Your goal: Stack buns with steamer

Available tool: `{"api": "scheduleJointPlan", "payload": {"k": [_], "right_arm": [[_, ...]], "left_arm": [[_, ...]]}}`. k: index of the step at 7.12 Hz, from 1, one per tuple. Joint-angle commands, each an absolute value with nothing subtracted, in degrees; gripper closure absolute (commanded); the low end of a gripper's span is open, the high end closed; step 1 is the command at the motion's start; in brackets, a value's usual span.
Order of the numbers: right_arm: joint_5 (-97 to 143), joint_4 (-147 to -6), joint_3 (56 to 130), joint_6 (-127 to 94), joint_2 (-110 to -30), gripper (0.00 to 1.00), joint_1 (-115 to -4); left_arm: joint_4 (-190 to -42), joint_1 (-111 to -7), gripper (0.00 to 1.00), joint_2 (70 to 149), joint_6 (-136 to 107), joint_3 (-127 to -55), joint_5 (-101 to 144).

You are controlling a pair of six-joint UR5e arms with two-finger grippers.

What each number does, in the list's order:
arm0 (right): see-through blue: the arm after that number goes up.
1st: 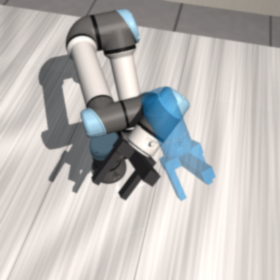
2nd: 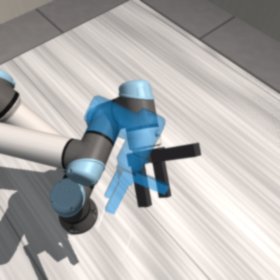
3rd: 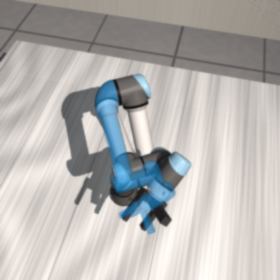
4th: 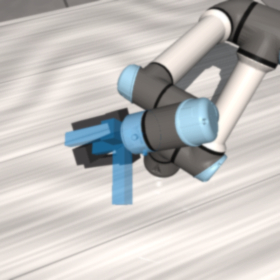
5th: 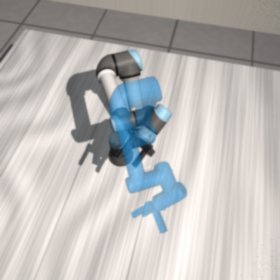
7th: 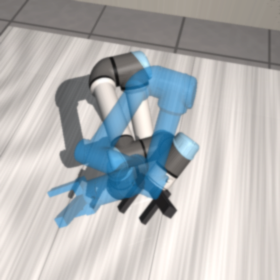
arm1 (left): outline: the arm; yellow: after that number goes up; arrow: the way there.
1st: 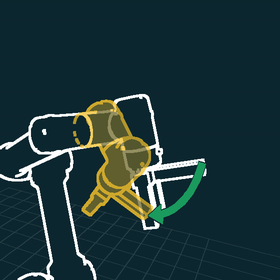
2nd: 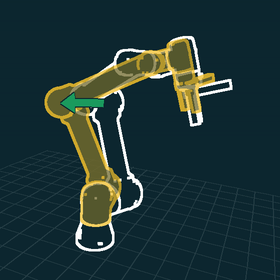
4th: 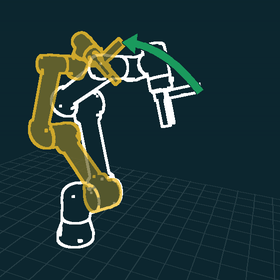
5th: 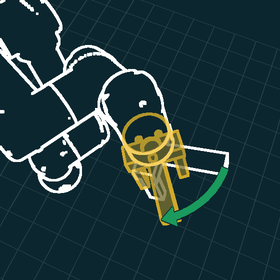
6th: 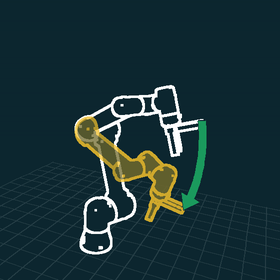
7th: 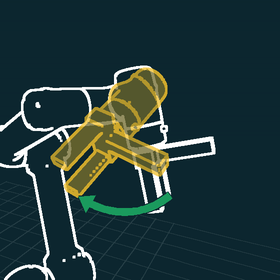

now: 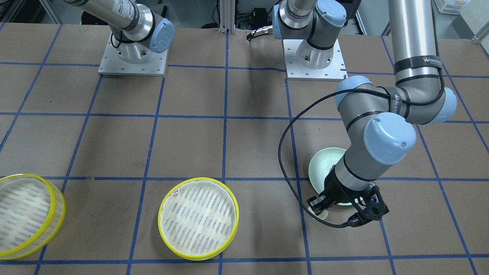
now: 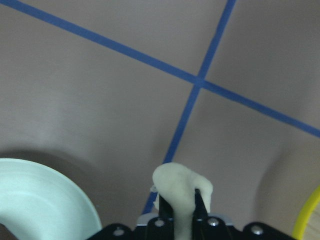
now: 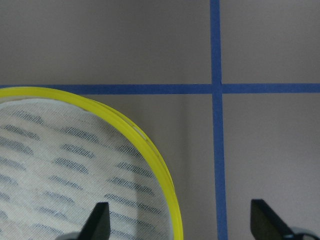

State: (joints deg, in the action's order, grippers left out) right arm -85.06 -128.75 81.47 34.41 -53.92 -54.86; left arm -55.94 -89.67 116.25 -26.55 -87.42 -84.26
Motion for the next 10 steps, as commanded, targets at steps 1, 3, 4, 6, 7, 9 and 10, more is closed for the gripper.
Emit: {"api": "scheduleJointPlan", "payload": {"k": [1, 3, 4, 6, 7, 9, 10], "right_arm": [[-85.2, -128.9, 81.6, 35.0, -52.8, 0.03, -54.8], [-85.4, -128.9, 81.7, 36.1, -52.7, 0.15, -54.8], [-85.5, -128.9, 81.7, 36.1, -52.6, 0.20, -54.8], [-85.3, -128.8, 82.0, 36.0, -52.6, 0.46, -54.7], [-85.6, -128.8, 82.0, 36.0, -52.6, 0.66, -54.7], [-86.0, -128.5, 82.1, 36.2, -52.6, 0.95, -54.7], [-86.0, -128.3, 82.1, 37.3, -52.7, 1.00, -54.7]], "left_arm": [[-46.5, -97.3, 1.00, 118.3, -42.0, -87.1, -81.6], [-43.2, -101.1, 1.00, 120.7, -53.6, -87.2, -77.9], [-42.6, -102.9, 1.00, 121.9, -56.9, -87.1, -77.9], [-41.1, -103.5, 1.00, 124.2, -64.2, -87.1, -74.8], [-41.1, -103.7, 0.74, 125.1, -64.5, -87.1, -74.6], [-41.2, -103.7, 0.04, 125.8, -64.2, -87.0, -75.1], [-41.3, -103.7, 0.01, 125.5, -64.1, -86.9, -74.9]]}}
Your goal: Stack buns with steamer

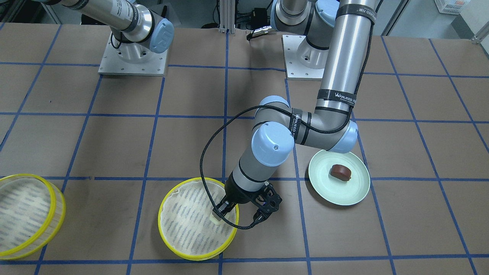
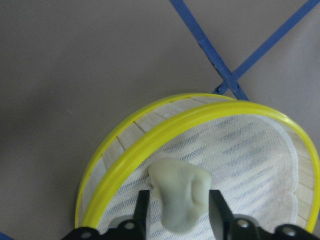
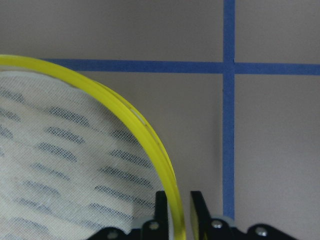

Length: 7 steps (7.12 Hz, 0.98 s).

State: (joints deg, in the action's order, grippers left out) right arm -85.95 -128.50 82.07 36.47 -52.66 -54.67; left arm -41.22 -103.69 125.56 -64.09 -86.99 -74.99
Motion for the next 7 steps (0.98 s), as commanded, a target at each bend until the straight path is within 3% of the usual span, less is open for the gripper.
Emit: {"api": "scheduleJointPlan", "payload": {"k": [1, 4, 7], "right_arm": [[-85.9, -128.3, 82.0, 39.4, -52.7, 1.00, -54.7], [-85.9, -126.8, 81.9, 38.7, -56.7, 1.00, -54.8], [-87.8, -119.5, 82.5, 33.1, -64.9, 1.00, -61.7]], "left_arm": [[-41.3, -103.6, 0.01, 125.1, -64.0, -86.9, -74.8], [-52.3, -97.0, 0.01, 119.7, -45.8, -83.2, -75.8], [-67.2, -87.1, 0.00, 114.9, -19.6, -85.1, -86.8]]}}
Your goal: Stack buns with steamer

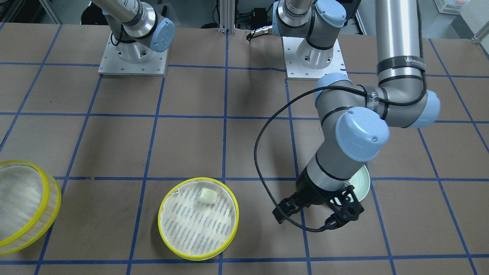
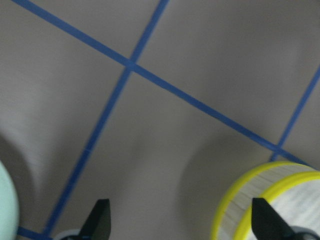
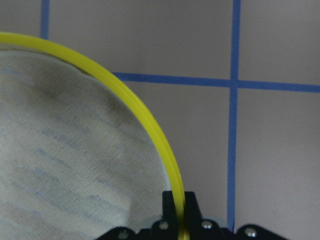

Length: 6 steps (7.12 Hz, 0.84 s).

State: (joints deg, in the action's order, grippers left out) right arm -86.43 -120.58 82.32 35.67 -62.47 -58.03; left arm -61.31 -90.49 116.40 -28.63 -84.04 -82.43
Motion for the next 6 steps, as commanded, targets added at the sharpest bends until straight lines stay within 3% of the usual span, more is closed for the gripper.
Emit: {"api": "scheduleJointPlan", "payload": {"k": [1, 6], "right_arm": [[-89.3, -118.2, 82.6, 28.1, -66.6, 1.00, -65.3], [-93.9, -116.4, 83.5, -0.2, -70.1, 1.00, -89.2]], "left_arm": [[-69.3, -84.5, 0.00, 114.1, -12.3, -87.2, -87.9], [-67.9, -74.0, 0.03, 113.5, 32.8, -99.4, -90.6]]}}
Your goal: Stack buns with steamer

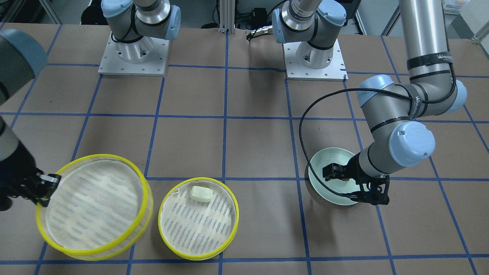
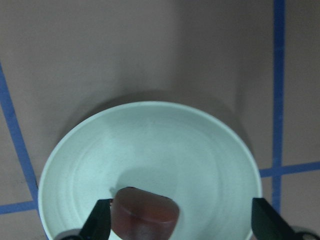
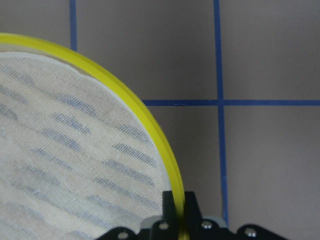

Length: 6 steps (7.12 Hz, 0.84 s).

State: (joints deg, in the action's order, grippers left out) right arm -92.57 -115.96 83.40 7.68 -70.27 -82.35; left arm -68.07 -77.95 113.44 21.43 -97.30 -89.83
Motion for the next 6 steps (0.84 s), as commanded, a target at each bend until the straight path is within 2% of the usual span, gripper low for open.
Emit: {"api": "scheduleJointPlan", "payload": {"k": [1, 3, 6], "right_arm": [[-93.6, -116.8, 83.8, -8.3, -68.9, 1.00, -92.9], [-93.3, -118.3, 84.2, -13.6, -65.3, 1.00, -95.9], [-93.3, -121.2, 87.9, -14.2, -64.2, 1.00, -96.4]], "left_arm": [[-67.6, -73.0, 0.04, 114.0, 34.0, -99.9, -90.4], [-65.4, -73.3, 0.04, 114.8, 33.6, -100.0, -88.8], [-65.9, -73.3, 0.04, 115.6, 32.8, -101.9, -85.2]]}}
